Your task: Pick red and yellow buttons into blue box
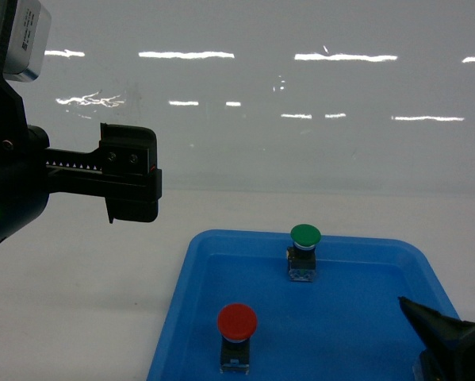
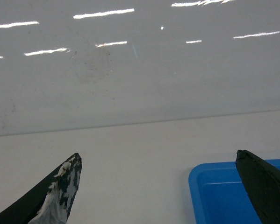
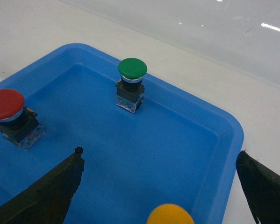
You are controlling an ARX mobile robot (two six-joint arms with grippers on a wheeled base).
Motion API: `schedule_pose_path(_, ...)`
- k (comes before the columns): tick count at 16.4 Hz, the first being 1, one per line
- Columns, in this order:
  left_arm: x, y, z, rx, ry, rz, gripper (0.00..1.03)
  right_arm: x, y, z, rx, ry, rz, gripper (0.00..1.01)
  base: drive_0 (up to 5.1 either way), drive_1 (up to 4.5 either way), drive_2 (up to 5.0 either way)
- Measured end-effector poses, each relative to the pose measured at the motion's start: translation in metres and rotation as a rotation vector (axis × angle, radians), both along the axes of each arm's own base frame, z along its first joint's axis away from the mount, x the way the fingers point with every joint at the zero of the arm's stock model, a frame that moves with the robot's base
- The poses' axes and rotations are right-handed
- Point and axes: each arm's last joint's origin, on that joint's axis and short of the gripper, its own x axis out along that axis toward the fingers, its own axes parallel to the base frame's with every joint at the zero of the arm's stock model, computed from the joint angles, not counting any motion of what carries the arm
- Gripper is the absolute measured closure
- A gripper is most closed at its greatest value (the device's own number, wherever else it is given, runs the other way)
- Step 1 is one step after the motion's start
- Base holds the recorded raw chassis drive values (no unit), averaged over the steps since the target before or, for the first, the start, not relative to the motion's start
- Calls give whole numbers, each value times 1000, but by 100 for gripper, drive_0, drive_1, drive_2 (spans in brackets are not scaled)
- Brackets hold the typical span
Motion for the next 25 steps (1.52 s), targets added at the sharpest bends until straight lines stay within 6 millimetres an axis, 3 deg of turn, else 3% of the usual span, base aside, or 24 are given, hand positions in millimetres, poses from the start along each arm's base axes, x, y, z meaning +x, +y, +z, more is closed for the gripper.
schedule_pose_path(4,0,0,0,0,0,0,5,13,3,-25,-55,41,-7,3,0,0,0)
schedule_pose_path(6,0,0,0,0,0,0,5,32,5,-50,-106,114,12,3,0,0,0)
schedule_pose_path(9,0,0,0,0,0,0,5,41,7,-64,-148,165,21,3,0,0,0)
schedule_pose_path(21,0,0,0,0,0,0,5,28,6,-77,-218,201,39,3,0,0,0)
schedule_pose_path(25,0,0,0,0,0,0,5,24,5,-78,-220,210,39,24,0,0,0)
